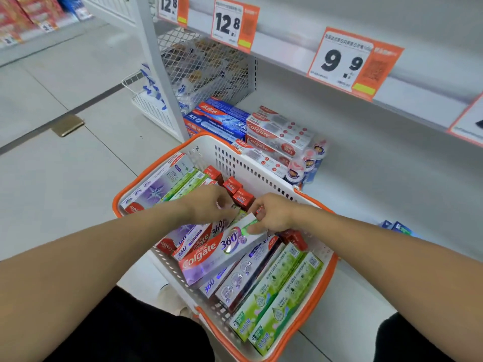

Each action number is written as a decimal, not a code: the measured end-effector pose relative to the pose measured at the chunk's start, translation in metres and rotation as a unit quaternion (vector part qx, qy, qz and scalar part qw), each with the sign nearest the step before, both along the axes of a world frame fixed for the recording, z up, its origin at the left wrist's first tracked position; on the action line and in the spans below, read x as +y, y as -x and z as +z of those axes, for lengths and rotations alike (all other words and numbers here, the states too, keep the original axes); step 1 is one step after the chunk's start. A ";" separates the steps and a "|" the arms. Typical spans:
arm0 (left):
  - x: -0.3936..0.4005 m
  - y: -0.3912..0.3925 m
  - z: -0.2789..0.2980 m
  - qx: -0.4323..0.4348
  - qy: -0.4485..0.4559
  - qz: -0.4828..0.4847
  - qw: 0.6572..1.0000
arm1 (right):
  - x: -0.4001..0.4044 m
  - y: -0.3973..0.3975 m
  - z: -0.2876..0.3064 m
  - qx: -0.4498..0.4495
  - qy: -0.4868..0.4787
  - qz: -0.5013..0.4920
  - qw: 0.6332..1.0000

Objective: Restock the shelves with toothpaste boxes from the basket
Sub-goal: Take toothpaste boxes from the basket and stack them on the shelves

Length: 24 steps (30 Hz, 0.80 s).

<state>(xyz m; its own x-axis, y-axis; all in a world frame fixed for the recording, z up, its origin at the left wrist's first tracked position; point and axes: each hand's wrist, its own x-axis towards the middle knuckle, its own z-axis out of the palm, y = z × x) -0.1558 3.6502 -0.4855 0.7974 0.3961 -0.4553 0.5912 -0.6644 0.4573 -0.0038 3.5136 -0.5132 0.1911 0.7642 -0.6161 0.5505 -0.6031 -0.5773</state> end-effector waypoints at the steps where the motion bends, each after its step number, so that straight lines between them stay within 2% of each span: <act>1: 0.008 0.003 -0.003 0.003 -0.068 0.023 0.997 | -0.002 0.000 0.001 -0.005 -0.003 0.001 1.000; 3: 0.021 0.013 -0.010 0.041 -0.151 0.054 0.986 | -0.006 0.002 0.001 -0.018 0.001 0.014 1.000; 5: 0.024 0.025 -0.017 0.129 -0.166 0.058 0.976 | -0.013 0.005 0.002 0.001 0.008 0.012 1.000; 7: 0.021 0.034 -0.025 0.179 -0.181 0.060 0.965 | -0.019 0.008 0.003 0.046 0.010 -0.011 0.999; 12: 0.013 0.045 -0.035 0.179 -0.202 0.090 0.959 | -0.026 0.011 0.004 0.090 0.022 -0.055 0.994; 17: 0.024 0.052 -0.034 0.125 -0.123 0.161 0.971 | -0.029 0.005 0.011 0.125 0.083 -0.015 0.989; 21: 0.019 0.055 -0.032 0.129 -0.148 0.132 0.972 | -0.033 -0.001 0.025 0.145 0.109 0.024 0.983; 24: 0.016 0.052 -0.027 0.146 -0.157 0.114 0.970 | -0.037 -0.006 0.035 0.179 0.104 0.010 0.978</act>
<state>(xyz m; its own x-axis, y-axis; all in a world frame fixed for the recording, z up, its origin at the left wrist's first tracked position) -0.2080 3.6658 -0.5124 0.5274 0.7035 -0.4763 0.8134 -0.5800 0.0439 0.0017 3.4766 -0.4785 -0.0789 0.6158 -0.7840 0.3479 -0.7200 -0.6005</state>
